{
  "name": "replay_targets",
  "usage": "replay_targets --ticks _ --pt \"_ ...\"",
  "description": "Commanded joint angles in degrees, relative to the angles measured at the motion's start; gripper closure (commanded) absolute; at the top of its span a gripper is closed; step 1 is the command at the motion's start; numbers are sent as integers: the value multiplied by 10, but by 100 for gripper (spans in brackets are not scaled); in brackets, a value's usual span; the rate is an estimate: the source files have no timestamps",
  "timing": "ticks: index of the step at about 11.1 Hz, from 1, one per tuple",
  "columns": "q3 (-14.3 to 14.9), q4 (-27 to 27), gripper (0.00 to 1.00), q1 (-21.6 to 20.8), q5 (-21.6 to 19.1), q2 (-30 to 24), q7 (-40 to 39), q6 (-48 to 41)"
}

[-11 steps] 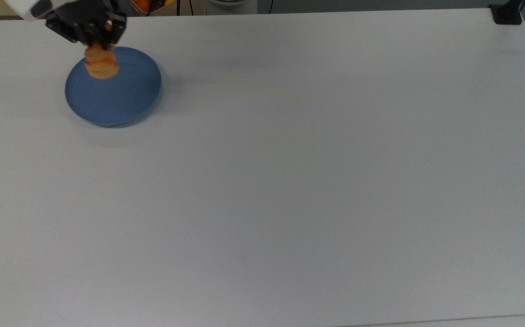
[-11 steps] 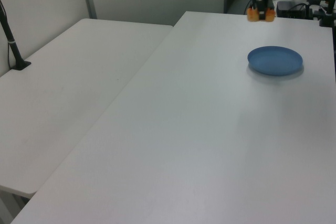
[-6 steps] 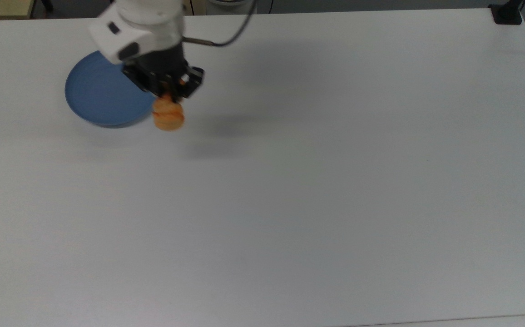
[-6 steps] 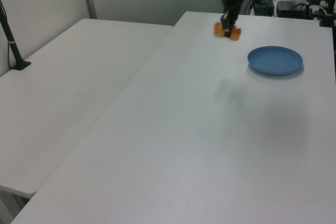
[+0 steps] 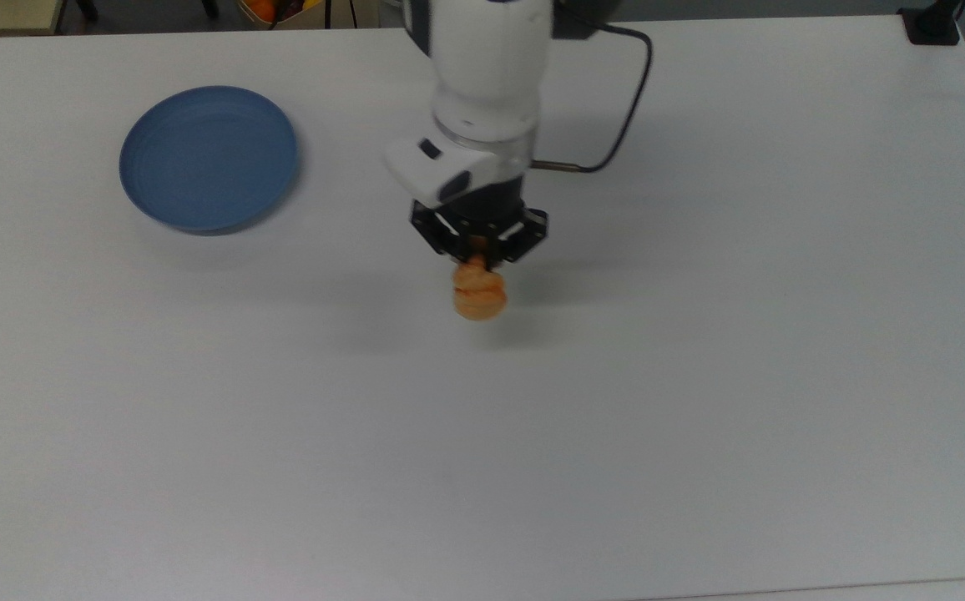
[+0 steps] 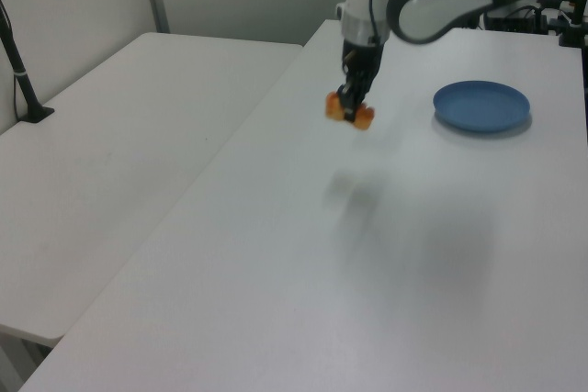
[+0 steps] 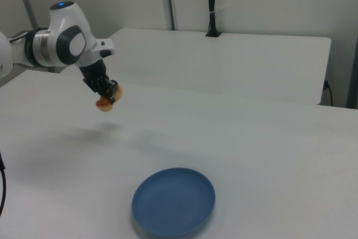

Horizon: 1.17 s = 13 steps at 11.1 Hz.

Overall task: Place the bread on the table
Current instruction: 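Carry the bread away from the plate across the table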

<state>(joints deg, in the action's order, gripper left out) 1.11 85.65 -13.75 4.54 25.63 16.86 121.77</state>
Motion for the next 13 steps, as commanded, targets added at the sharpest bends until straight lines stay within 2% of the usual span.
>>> replay_targets --ticks 1,7,9,12,13 --pt "8 -19 77 -48 -7 53 40 84" --pt "8 -19 78 -97 -6 121 67 220" --pt "7 -20 76 -99 -6 128 96 228" --pt "7 -22 72 -106 -6 137 97 228" --pt "6 -22 67 -106 -6 139 96 228"
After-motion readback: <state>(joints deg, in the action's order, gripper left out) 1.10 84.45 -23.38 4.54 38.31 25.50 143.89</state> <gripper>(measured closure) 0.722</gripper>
